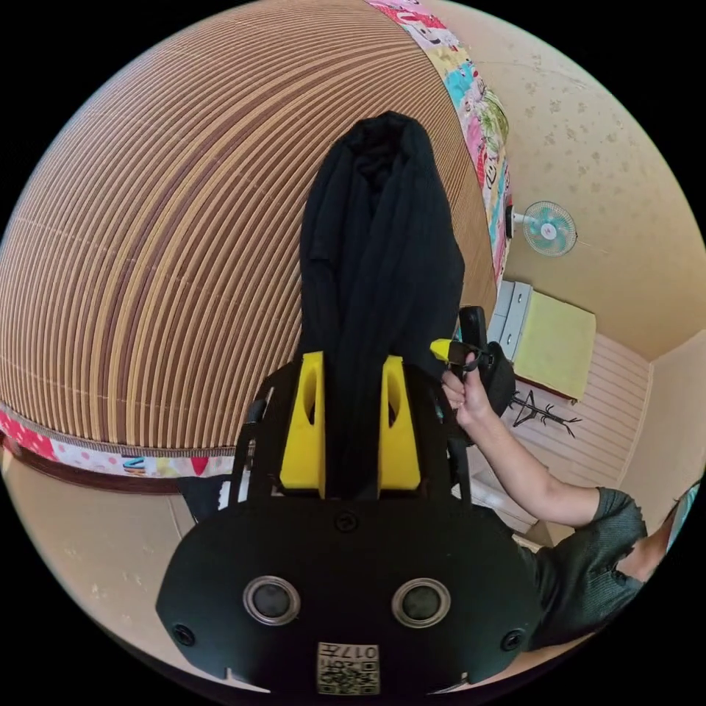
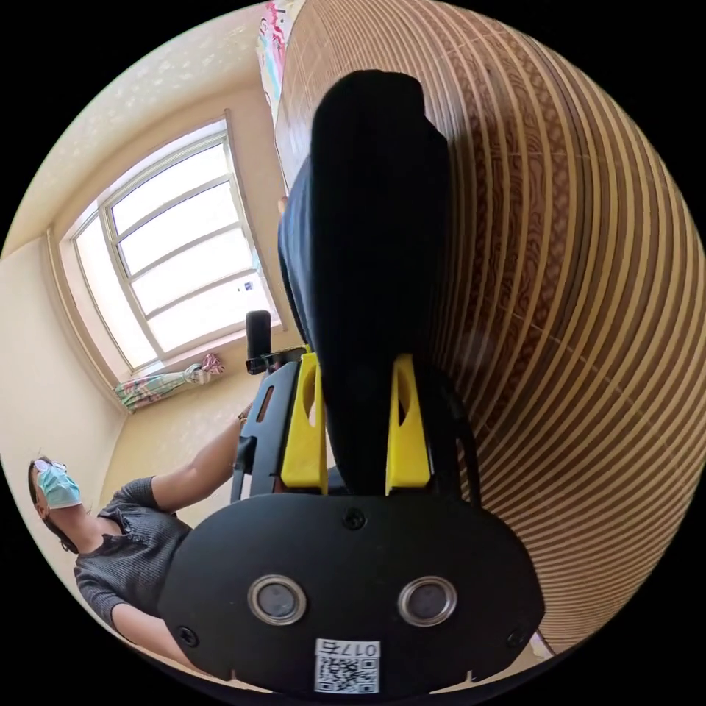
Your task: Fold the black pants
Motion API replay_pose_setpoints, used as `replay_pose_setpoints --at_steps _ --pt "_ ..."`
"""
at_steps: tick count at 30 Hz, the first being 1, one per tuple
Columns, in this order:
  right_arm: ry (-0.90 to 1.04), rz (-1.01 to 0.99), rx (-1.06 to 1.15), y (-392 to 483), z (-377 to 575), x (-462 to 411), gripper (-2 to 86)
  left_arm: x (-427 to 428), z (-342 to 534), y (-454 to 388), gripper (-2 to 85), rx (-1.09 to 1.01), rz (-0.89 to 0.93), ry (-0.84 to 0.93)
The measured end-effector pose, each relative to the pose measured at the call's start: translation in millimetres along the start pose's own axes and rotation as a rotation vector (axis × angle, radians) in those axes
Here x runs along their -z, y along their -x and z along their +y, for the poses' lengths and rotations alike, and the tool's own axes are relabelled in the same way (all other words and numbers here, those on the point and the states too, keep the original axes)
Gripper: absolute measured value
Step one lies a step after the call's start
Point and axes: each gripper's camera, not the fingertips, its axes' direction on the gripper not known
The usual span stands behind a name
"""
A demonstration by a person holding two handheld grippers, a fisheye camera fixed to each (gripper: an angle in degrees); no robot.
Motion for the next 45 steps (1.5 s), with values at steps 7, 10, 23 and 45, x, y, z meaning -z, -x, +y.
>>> replay_pose_setpoints --at_steps 7,10,23,45 --pt "0.098 0.048 0.009 38.7 61.3 4.3 11.6 4.7 91.5 -11.4 9.8 0.011 0.100 0.121" --pt "0.124 0.042 -0.017 51.0 86.6 -4.0 11.3 18.1 133.1 -15.6 9.8 -0.004 0.123 0.138" --pt "-0.064 0.013 0.079 150.7 119.1 -109.6 11.4 192.2 238.0 4.8 9.9 -0.216 0.018 -0.013" --pt "-0.001 0.018 0.131 236.4 21.4 -366.7 11.4 536.5 358.7 189.1 9.9 -0.164 0.194 -0.373"
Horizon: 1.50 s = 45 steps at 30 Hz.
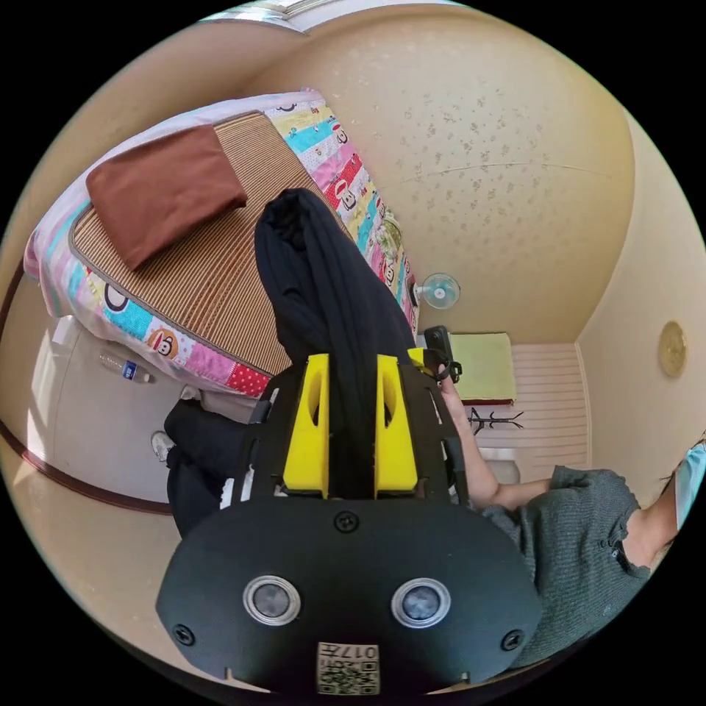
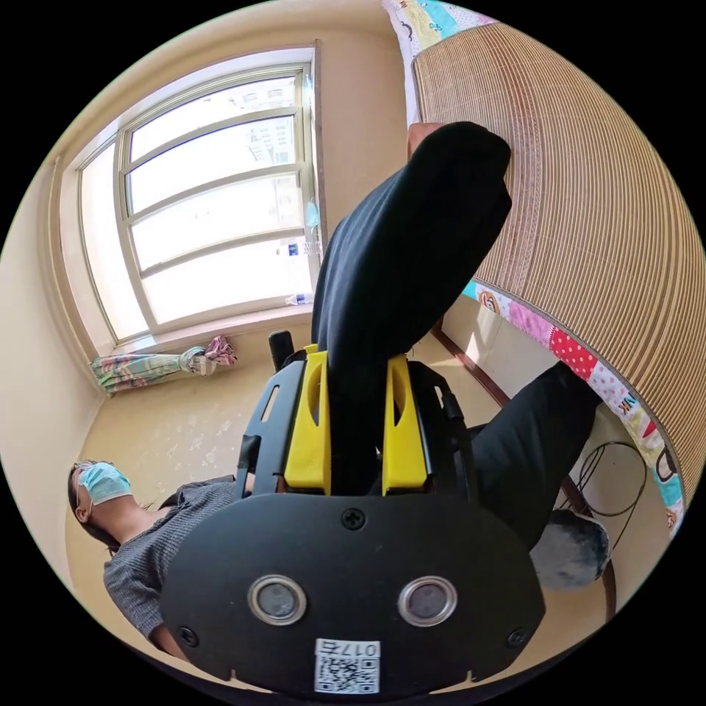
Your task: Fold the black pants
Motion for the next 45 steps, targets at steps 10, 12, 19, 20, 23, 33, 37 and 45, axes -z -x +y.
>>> replay_pose_setpoints --at_steps 10,12,19,20,23,33,37,45 --pt "0.000 -0.082 -0.128 -61.8 -68.8 -48.0 11.3 41.9 -75.5 19.9 9.9 0.071 -0.084 0.082" --pt "-0.022 -0.087 -0.135 -67.8 -81.1 -59.6 11.2 55.4 -100.7 27.0 9.9 0.070 -0.091 0.106" --pt "-0.162 -0.071 -0.100 -75.1 -148.7 -126.2 11.1 109.1 -204.6 48.3 9.9 -0.015 -0.120 0.212" --pt "-0.197 -0.064 -0.088 -75.7 -162.3 -138.5 11.1 119.0 -228.4 52.8 9.9 -0.040 -0.128 0.235" --pt "-0.336 -0.027 -0.051 -80.8 -190.0 -170.4 11.3 139.6 -293.6 67.0 9.9 -0.106 -0.130 0.292" --pt "-0.571 -0.113 -0.417 -250.2 -231.7 -271.7 3.4 119.3 -433.5 206.4 7.5 0.072 -0.168 0.452" --pt "-0.696 -0.112 -0.290 -236.3 -185.4 -264.6 1.1 130.2 -417.2 217.9 7.2 0.099 -0.065 0.420" --pt "-0.618 0.469 -0.326 -186.4 -72.5 -282.5 0.4 126.7 -337.3 181.4 -0.1 -0.222 -0.154 0.710"
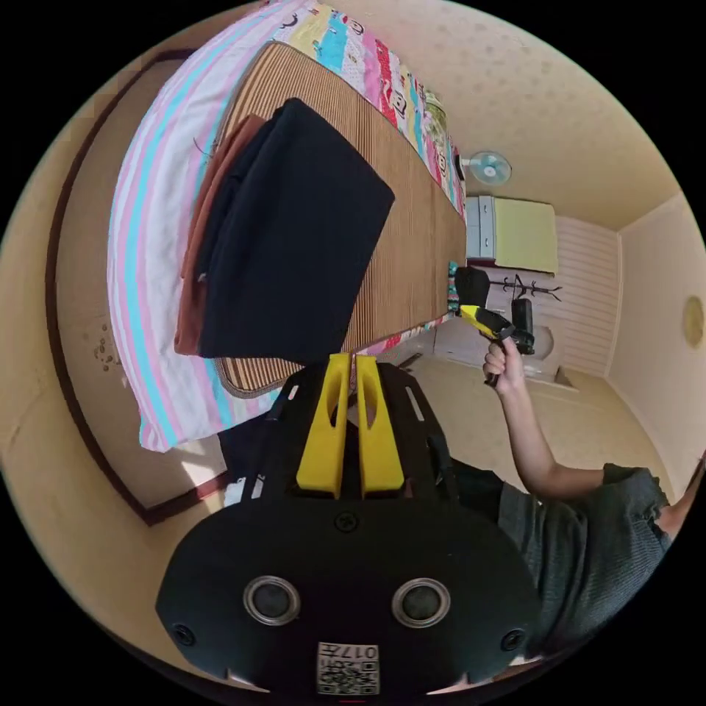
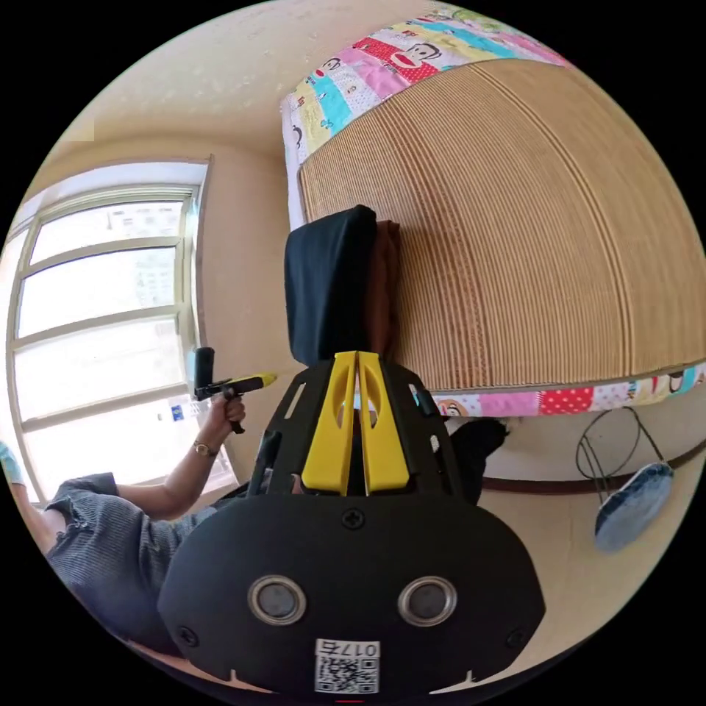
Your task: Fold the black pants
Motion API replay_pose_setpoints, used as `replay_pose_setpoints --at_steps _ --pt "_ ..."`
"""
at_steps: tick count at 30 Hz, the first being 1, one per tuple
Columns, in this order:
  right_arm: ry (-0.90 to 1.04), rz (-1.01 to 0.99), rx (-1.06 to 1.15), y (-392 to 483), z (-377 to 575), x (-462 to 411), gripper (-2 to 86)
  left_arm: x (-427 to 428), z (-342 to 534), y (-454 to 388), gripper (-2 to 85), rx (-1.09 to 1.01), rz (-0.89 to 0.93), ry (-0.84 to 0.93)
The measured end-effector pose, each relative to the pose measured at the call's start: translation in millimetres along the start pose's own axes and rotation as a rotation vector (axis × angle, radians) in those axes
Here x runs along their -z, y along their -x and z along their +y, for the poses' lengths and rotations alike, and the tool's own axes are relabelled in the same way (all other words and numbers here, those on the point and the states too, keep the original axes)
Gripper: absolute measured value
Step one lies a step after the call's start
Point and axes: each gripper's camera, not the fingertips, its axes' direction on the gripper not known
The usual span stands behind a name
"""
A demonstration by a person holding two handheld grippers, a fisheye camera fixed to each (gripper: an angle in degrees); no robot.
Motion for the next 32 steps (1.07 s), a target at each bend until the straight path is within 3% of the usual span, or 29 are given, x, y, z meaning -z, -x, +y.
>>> replay_pose_setpoints --at_steps 3,11,15,20,25,32 --pt "-0.087 0.140 0.021 -4.2 55.1 16.8 0.4 -22.1 5.3 -16.4 -0.8 -0.037 -0.046 0.101" --pt "-0.066 -0.200 -0.056 -101.1 177.0 -4.6 0.3 -132.4 9.7 -59.2 -1.0 0.029 -0.079 0.372" --pt "-0.080 -0.170 -0.069 -144.6 231.8 -8.9 0.3 -194.9 16.0 -106.1 -1.0 -0.078 -0.160 0.450" --pt "-0.171 0.053 -0.085 -216.0 313.2 22.8 0.3 -253.6 41.2 -164.7 -1.0 -0.180 -0.253 0.368" --pt "-0.267 -0.032 -0.099 -304.6 385.0 64.6 0.3 -342.7 66.1 -208.0 -1.0 -0.190 -0.318 0.343" --pt "-0.562 0.106 -0.433 -424.0 531.8 139.2 0.3 -478.5 75.7 -309.5 -1.0 -0.392 -0.334 0.450"
